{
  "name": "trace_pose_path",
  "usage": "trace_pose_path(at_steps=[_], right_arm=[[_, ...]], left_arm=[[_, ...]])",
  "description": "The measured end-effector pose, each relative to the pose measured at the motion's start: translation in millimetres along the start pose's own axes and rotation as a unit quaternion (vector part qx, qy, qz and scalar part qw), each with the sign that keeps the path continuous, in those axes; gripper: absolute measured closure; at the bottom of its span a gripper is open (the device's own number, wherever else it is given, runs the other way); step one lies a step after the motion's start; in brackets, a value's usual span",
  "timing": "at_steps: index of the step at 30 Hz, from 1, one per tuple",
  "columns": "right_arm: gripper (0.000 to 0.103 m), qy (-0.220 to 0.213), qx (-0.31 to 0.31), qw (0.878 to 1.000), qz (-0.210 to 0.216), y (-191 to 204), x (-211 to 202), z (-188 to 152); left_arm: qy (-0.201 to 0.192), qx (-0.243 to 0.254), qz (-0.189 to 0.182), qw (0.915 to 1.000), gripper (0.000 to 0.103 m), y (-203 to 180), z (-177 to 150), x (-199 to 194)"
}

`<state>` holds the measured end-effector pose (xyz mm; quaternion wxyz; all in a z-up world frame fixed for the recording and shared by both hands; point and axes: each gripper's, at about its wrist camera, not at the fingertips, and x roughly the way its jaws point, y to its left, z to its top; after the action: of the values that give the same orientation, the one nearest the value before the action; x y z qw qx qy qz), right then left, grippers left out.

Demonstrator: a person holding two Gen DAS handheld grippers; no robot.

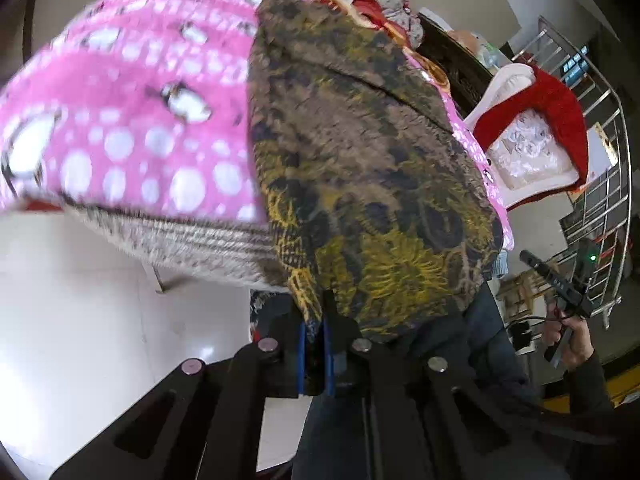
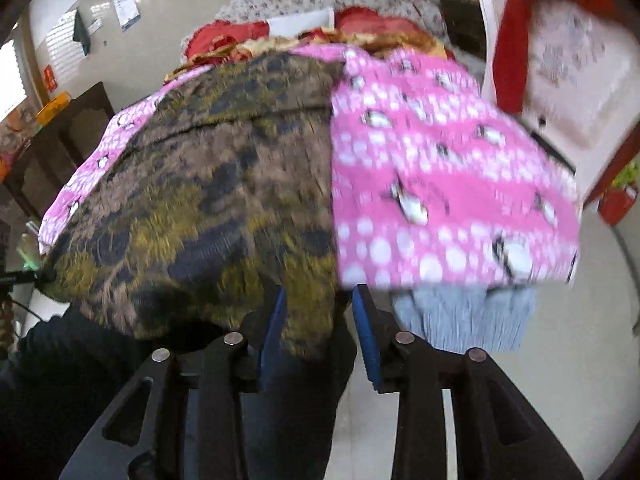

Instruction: Fold small clothes

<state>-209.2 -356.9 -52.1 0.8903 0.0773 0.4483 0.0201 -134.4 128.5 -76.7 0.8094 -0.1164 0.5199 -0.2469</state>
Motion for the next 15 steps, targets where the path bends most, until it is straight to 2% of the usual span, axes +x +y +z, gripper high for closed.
trace_pose_path(at_steps=[4,6,11,15], right_arm=[[0.052,0.008,0.022,0.999,0.037,-18.3,14.9,-18.2],[0.052,0.015,0.028,0.998,0.062,-24.2,27.1,-24.2],[0.051,0.034,0.014,0.992,0.123,-26.3,58.5,-26.1],[0.051,0.048,0.003,0.989,0.143,-28.8,81.9,-22.3]], left_arm=[[-0.015,0.054,0.013,0.9983,0.096,-25.4,10.8,-8.5],[-0.013,0.072,0.019,0.9971,0.096,-31.8,16.4,-5.3],[0.0,0.059,0.042,0.9974,0.093,-18.3,20.2,5.1],[-0.001,0.043,0.055,0.9976,0.08,-5.2,17.5,7.0]])
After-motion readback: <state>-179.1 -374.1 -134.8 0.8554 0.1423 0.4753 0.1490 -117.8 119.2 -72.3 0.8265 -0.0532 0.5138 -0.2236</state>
